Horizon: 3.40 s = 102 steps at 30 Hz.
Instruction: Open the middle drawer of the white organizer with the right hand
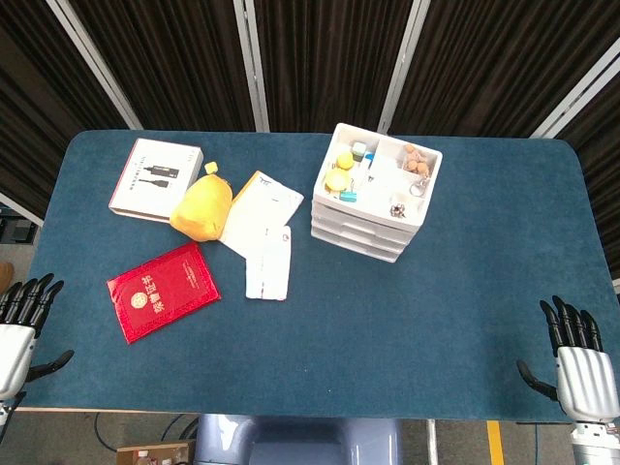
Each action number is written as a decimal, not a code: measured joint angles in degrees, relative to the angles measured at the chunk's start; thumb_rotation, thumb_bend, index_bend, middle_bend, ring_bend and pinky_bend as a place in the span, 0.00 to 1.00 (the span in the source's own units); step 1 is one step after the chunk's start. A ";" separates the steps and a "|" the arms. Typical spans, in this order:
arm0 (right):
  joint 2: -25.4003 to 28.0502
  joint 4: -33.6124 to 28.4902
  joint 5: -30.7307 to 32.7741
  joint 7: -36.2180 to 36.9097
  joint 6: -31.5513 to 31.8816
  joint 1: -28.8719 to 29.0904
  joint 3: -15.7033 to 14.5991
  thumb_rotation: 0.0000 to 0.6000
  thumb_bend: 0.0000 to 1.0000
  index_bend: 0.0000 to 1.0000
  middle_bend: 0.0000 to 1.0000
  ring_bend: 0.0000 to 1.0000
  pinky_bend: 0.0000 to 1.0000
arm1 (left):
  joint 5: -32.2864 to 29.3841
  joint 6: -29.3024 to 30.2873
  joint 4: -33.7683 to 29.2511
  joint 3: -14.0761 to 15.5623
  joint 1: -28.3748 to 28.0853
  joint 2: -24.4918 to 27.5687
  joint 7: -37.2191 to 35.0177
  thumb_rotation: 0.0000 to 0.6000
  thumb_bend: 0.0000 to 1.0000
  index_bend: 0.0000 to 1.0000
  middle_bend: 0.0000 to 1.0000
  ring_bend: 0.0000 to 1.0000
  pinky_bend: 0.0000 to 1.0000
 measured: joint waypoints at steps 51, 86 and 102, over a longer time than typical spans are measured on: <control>-23.02 -11.37 29.89 -12.39 -24.22 22.83 13.85 1.00 0.74 0.00 0.83 0.84 0.89 | -2.41 -1.82 -1.81 -0.62 -0.59 2.04 -5.53 1.00 0.02 0.00 0.00 0.00 0.02; -40.47 7.48 56.37 13.89 -33.71 37.81 31.84 1.00 0.74 0.00 0.82 0.83 0.89 | -2.85 -2.29 -1.56 -1.05 -1.11 2.50 -7.17 1.00 0.02 0.00 0.00 0.00 0.02; -45.24 15.09 54.24 21.96 -33.62 39.73 35.00 1.00 0.74 0.10 0.82 0.83 0.89 | -2.64 -2.48 -1.83 -0.80 -1.15 2.73 -7.65 1.00 0.02 0.00 0.00 0.00 0.02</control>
